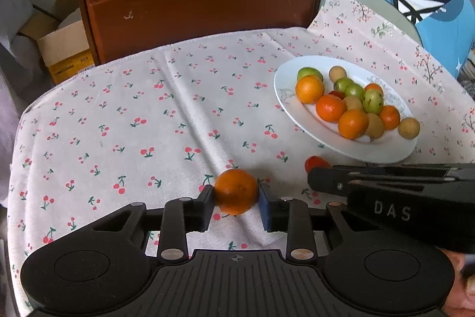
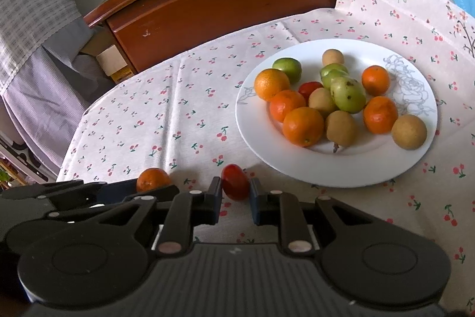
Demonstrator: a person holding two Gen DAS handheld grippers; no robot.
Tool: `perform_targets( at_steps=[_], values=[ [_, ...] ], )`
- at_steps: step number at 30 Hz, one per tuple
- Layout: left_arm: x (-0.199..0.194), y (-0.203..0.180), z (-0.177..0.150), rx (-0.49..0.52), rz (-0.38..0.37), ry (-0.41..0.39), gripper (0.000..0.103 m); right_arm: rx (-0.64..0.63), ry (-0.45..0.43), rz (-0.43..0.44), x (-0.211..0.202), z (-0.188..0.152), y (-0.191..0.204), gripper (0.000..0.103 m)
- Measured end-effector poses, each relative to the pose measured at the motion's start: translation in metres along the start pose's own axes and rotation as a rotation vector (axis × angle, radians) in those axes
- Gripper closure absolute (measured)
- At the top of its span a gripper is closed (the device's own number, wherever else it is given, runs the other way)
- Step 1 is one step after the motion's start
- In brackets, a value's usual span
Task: Organize fruits
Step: 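Hold the tangerine in left gripper while right gripper grasps the red tomato, then carry the tangerine and red tomato over the plate with both grippers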
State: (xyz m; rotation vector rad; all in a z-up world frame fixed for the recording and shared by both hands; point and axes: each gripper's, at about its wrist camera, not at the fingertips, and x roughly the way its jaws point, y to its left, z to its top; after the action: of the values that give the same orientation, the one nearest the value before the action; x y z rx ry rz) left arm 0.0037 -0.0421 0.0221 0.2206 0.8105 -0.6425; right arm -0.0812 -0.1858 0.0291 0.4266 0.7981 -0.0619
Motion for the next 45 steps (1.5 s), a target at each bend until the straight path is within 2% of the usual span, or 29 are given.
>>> perform_targets(
  at_steps=[15,26,37,41,45],
  values=[
    [-0.02,-0.008,0.02,-0.033,-0.011,-0.072,0.074,0.029,-0.055,0.045,-0.022,0.014,-0.006,0.084],
    [-0.031,-0.008,0.037,-0.096,-0.038,-0.121,0.074,0.056,-0.104,0.058,-0.041,0.026,-0.014,0.084],
    [-0.023,-0.027,0.065,-0.093,-0.117,-0.156,0.074,0.13,-0.197,0.017,-0.079,0.071,-0.055,0.084],
    [-0.013,-0.035,0.074,-0.083,-0.137,-0.154,0.074,0.196,-0.19,0.012,-0.078,0.086,-0.076,0.084],
    [0.003,-0.043,0.08,-0.075,-0.145,-0.141,0.074,0.202,-0.176,-0.013,-0.07,0.092,-0.086,0.084]
  ],
)
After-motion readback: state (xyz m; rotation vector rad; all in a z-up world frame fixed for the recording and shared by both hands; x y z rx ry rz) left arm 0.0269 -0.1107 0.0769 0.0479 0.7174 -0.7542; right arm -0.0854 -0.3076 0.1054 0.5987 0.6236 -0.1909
